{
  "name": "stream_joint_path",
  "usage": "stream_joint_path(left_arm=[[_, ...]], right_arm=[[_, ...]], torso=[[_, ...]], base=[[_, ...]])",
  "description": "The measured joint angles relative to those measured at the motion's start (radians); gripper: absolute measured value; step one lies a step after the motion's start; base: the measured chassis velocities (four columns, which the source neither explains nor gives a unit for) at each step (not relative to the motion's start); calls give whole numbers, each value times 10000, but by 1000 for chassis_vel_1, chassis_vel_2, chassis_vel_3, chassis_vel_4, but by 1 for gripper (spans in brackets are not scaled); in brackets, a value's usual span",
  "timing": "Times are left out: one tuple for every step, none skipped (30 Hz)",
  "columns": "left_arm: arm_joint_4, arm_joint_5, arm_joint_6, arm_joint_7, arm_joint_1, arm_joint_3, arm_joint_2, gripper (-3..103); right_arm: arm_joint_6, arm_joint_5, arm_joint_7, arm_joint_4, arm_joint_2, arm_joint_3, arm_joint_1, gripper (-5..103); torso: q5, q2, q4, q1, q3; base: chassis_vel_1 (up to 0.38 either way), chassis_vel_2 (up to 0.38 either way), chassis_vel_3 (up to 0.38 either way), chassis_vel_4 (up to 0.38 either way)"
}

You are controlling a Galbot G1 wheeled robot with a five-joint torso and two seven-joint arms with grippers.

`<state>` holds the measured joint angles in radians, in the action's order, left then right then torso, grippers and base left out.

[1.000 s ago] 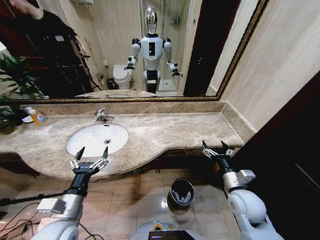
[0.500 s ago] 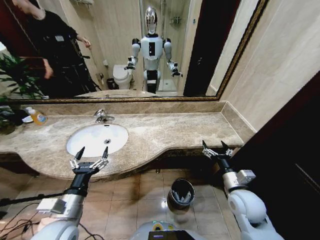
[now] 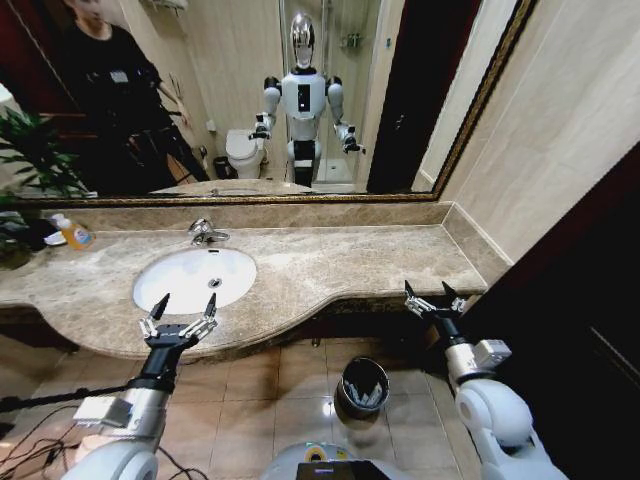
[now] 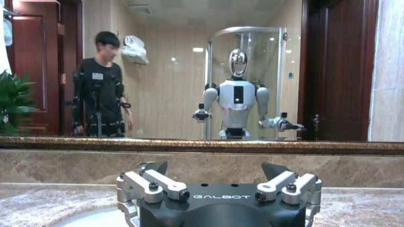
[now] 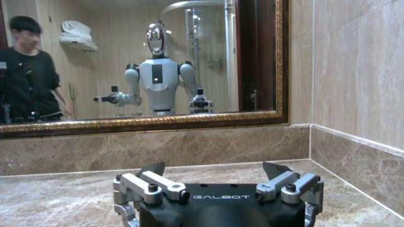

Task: Pick up the trash from the sink and place it in the trash bin.

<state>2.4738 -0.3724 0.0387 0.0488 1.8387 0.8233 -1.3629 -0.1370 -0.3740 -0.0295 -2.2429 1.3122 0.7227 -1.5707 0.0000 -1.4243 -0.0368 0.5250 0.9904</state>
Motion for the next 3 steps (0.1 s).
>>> stream_joint_path(left_arm=[[0,0,0,0,0,0,0,100],[0,0,0,0,0,0,0,100],[0,0,0,0,0,0,0,100]], right_arm=[[0,0,0,0,0,0,0,100],[0,0,0,0,0,0,0,100],[0,0,0,0,0,0,0,100]], torso=[[0,0,0,0,0],[0,0,0,0,0],[0,0,0,0,0]], base=[[0,0,0,0],[0,0,0,0],[0,0,0,0]])
